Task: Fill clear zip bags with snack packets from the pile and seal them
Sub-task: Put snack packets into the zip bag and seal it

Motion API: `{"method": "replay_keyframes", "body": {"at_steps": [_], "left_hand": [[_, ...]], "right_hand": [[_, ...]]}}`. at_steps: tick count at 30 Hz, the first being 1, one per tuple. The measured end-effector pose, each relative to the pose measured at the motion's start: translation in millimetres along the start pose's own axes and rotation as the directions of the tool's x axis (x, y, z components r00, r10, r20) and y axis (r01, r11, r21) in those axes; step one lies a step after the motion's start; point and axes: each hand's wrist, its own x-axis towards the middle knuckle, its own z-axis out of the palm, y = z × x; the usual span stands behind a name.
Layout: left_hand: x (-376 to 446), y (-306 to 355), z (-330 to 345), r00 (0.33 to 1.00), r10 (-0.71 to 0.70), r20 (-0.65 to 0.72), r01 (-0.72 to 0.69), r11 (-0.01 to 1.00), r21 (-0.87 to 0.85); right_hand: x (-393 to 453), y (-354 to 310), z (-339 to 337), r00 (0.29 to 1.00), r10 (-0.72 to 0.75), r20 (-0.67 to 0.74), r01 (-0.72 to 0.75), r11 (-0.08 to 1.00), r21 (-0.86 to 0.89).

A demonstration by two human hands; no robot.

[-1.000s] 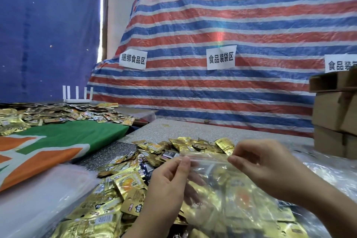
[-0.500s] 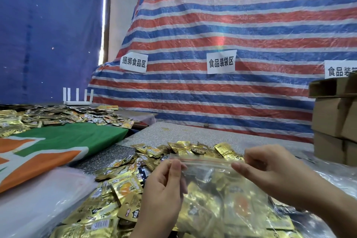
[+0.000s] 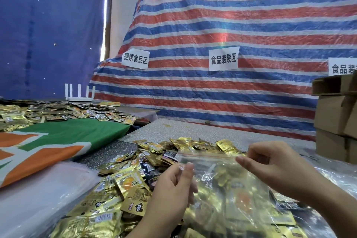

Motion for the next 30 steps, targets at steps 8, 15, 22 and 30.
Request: {"method": "replay_keyframes", "body": {"at_steps": [8, 15, 22, 30], "left_hand": [[-5.5, -2.8, -2.5, 0.988, 0.144, -0.048, -0.144, 0.99, 0.009], [-5.4, -1.0, -1.6, 0.99, 0.142, -0.004, -0.142, 0.99, -0.007], [-4.0, -0.1, -0.6, 0.991, 0.126, -0.034, -0.126, 0.992, 0.014], [-4.9, 5.1, 0.4, 0.993, 0.106, -0.048, -0.106, 0.994, 0.009]], "right_hand": [[-0.2, -1.7, 1.0, 1.0, 0.003, 0.022, -0.003, 1.0, 0.018], [0.9, 2.6, 4.1, 1.0, 0.002, -0.028, -0.002, 1.0, 0.011], [0.7, 2.3, 3.6, 1.0, -0.002, -0.011, 0.003, 1.0, 0.031], [0.6, -0.4, 2.1, 1.0, 0.005, 0.01, -0.006, 0.998, 0.061]]}}
